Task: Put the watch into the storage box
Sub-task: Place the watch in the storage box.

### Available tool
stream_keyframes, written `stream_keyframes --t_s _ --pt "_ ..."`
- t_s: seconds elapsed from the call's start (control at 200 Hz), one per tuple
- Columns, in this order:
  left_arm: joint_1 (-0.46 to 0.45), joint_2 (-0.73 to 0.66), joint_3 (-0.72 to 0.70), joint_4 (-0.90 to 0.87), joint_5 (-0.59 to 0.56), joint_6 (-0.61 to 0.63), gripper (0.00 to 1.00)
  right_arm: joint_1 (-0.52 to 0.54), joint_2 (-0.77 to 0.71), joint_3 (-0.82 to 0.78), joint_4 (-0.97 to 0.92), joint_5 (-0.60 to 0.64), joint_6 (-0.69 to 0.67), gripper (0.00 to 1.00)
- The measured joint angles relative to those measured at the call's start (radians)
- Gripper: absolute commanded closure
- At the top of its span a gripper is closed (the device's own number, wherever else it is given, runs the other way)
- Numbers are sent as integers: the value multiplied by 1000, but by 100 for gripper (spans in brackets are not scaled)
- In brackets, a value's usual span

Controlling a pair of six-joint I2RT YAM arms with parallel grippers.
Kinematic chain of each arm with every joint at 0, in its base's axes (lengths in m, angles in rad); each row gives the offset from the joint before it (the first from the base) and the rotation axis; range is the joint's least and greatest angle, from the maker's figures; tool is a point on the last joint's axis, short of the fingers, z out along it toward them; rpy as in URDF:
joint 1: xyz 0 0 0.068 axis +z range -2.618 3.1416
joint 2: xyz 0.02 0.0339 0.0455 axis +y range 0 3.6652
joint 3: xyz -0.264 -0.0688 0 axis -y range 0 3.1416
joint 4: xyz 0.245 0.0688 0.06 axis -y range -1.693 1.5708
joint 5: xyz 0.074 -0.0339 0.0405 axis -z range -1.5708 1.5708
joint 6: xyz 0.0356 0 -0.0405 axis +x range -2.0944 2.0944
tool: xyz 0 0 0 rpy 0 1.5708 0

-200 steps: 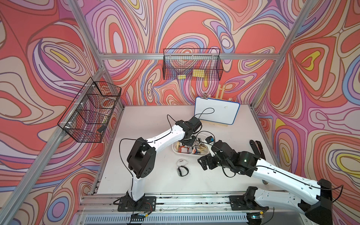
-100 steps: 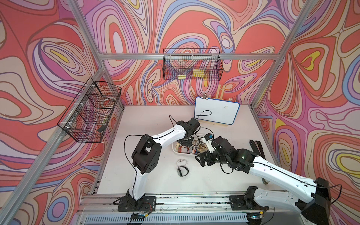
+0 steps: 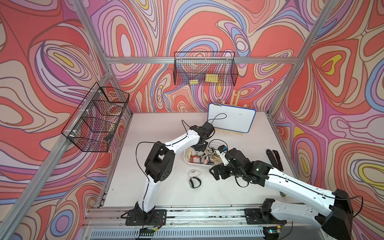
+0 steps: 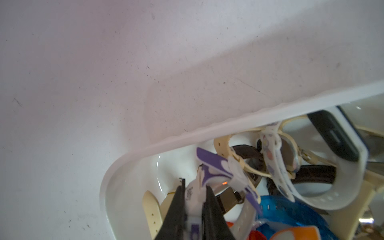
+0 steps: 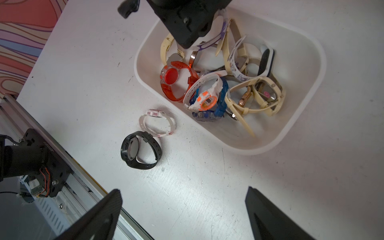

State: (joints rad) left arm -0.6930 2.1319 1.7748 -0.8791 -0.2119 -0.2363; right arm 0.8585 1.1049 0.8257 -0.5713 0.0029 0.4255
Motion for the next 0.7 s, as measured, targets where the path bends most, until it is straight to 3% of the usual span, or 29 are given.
stream_keyframes --t_s 0.125,0.315,0.421,0.701 --pt "0 23 3 -5 0 2 86 0 -7 -8 -1 0 2 2" --pt "0 32 3 -13 3 4 60 0 -10 -9 -1 1 3 2" --pt "0 20 -2 -12 10 1 50 0 -10 -10 -1 5 3 2" --pt "-9 -124 -16 -21 14 -4 40 -1 -10 -10 -1 9 6 1"
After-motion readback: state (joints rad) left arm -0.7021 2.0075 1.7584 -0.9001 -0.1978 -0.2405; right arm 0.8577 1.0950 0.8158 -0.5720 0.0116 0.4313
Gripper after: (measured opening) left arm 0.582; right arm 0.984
